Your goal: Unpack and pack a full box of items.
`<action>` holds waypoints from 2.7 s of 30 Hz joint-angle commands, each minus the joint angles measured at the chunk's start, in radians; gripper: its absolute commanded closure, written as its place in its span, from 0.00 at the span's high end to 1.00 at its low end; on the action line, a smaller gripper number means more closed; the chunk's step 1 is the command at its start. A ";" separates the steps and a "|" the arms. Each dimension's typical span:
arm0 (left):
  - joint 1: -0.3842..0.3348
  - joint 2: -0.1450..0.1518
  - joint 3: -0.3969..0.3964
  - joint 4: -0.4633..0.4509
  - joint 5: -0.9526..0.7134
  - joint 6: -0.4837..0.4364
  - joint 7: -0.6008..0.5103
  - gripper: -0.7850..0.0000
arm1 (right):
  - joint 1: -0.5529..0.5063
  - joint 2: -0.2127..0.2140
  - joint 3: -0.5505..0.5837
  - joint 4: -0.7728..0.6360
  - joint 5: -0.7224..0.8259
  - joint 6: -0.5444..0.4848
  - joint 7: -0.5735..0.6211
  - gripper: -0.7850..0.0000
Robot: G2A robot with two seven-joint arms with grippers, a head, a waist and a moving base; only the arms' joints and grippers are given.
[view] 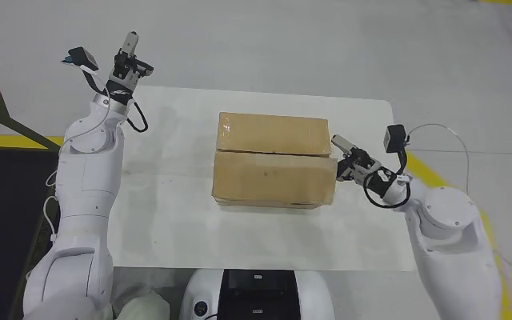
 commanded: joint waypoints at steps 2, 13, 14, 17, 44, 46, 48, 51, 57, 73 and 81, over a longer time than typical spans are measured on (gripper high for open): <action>0.000 0.000 0.000 0.000 0.000 0.000 0.000 1.00 | -0.010 0.003 0.015 -0.015 0.019 -0.009 0.018 1.00; 0.000 0.000 0.000 0.000 0.000 0.000 0.000 1.00 | -0.032 0.022 0.053 -0.060 0.040 -0.036 0.139 1.00; 0.000 0.000 0.000 0.000 0.000 0.000 0.000 1.00 | -0.034 0.023 0.056 -0.064 0.040 -0.038 0.147 1.00; 0.000 0.000 0.000 0.000 0.000 0.000 0.000 1.00 | -0.042 0.028 0.065 -0.079 0.046 -0.044 0.176 1.00; 0.000 0.000 0.000 0.000 0.000 0.000 0.000 1.00 | -0.130 0.085 0.081 -0.232 -0.045 -0.126 0.492 1.00; 0.000 0.000 0.000 0.000 0.000 0.000 0.000 1.00 | -0.134 0.089 0.070 -0.237 -0.062 -0.129 0.513 1.00; 0.000 0.000 0.000 0.000 0.000 0.000 0.000 1.00 | -0.138 0.093 0.057 -0.238 -0.079 -0.129 0.529 1.00; 0.000 0.000 0.000 0.000 0.000 0.000 0.000 1.00 | -0.143 0.098 0.036 -0.236 -0.094 -0.128 0.547 1.00; 0.000 0.000 0.000 0.000 0.000 0.000 0.000 1.00 | -0.141 0.107 -0.012 -0.213 -0.133 -0.111 0.565 1.00; 0.000 0.000 0.000 0.000 0.000 0.000 0.000 1.00 | -0.111 0.125 -0.113 -0.116 -0.184 -0.087 0.577 1.00; 0.000 0.000 0.000 0.000 0.000 0.000 0.000 1.00 | -0.089 0.131 -0.147 -0.070 -0.190 -0.128 0.561 1.00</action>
